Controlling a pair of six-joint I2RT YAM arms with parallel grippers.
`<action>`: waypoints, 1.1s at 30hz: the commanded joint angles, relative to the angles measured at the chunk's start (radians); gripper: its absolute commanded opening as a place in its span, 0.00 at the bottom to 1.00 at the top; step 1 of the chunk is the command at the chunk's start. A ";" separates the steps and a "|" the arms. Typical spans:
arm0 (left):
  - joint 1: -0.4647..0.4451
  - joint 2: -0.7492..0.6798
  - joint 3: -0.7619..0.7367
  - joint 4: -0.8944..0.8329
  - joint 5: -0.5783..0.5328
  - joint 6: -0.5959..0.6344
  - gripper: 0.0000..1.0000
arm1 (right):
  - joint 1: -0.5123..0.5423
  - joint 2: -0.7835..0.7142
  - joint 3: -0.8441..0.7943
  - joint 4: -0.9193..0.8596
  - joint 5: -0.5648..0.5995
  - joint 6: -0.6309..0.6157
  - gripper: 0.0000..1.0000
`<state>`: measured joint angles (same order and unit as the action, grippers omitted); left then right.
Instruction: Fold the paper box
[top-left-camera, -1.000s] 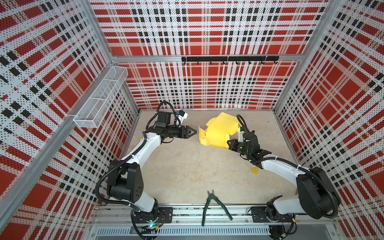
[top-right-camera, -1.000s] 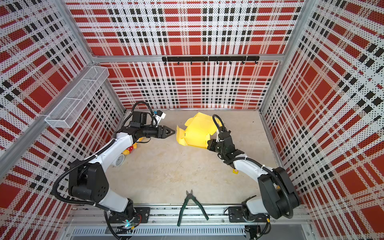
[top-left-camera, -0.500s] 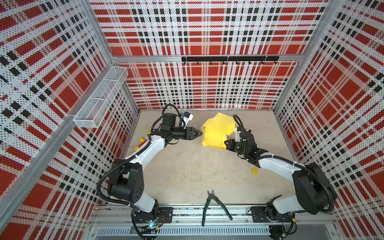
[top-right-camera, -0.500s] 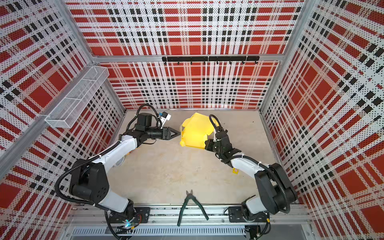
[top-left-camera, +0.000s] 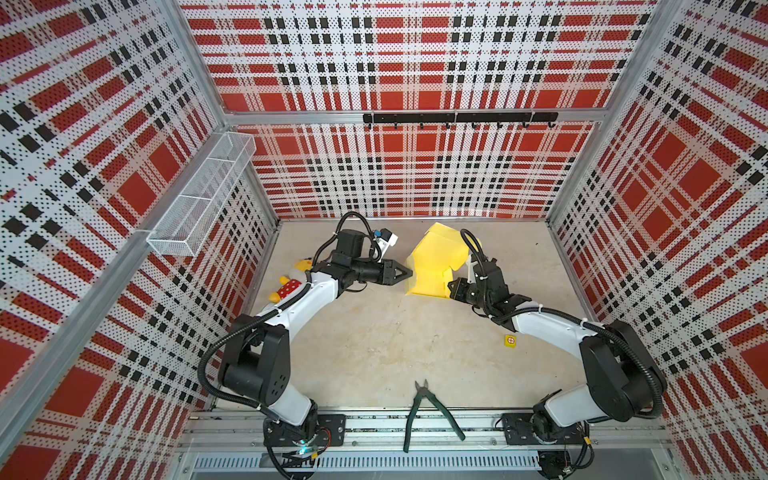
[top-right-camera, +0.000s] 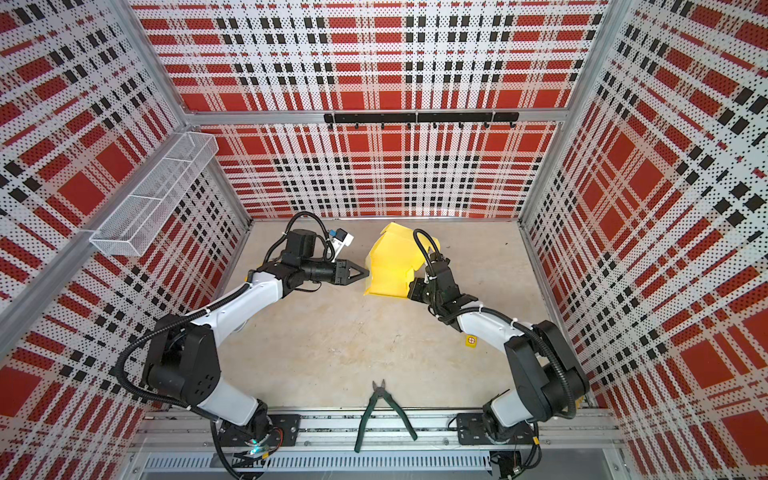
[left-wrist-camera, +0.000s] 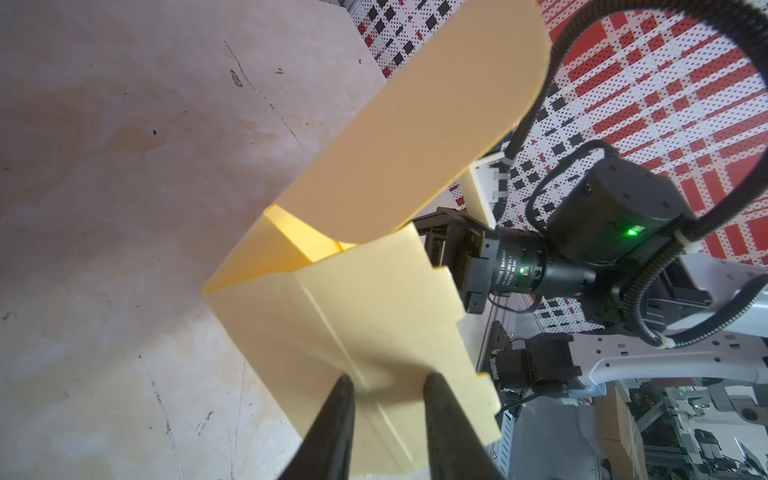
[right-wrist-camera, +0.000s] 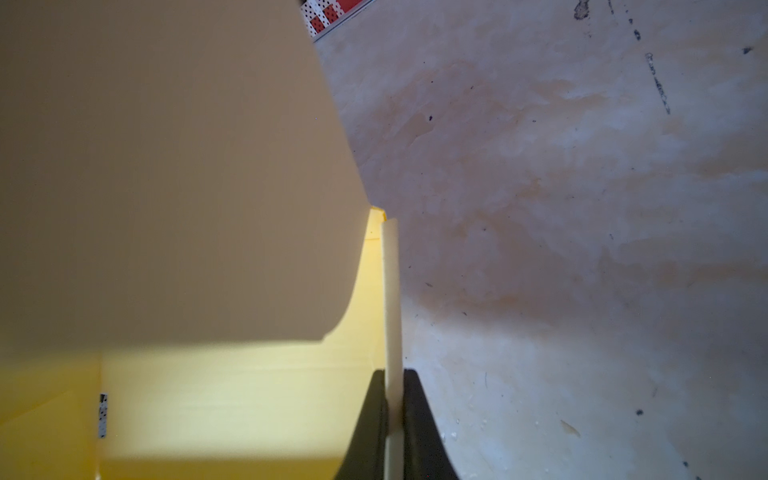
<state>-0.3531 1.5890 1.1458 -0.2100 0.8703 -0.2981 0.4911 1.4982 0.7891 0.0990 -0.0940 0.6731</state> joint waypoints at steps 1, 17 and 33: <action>-0.023 0.023 -0.001 -0.019 -0.049 0.041 0.31 | 0.031 0.007 0.050 0.080 -0.021 -0.006 0.00; -0.015 0.040 0.005 -0.109 -0.266 0.112 0.34 | 0.057 0.028 0.089 0.150 -0.043 0.092 0.00; -0.021 0.147 0.073 -0.165 -0.534 0.116 0.35 | 0.269 0.043 0.153 -0.055 0.425 0.214 0.00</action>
<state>-0.3637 1.7004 1.1919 -0.3344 0.4419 -0.1818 0.7200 1.5383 0.8917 -0.0189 0.2707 0.7895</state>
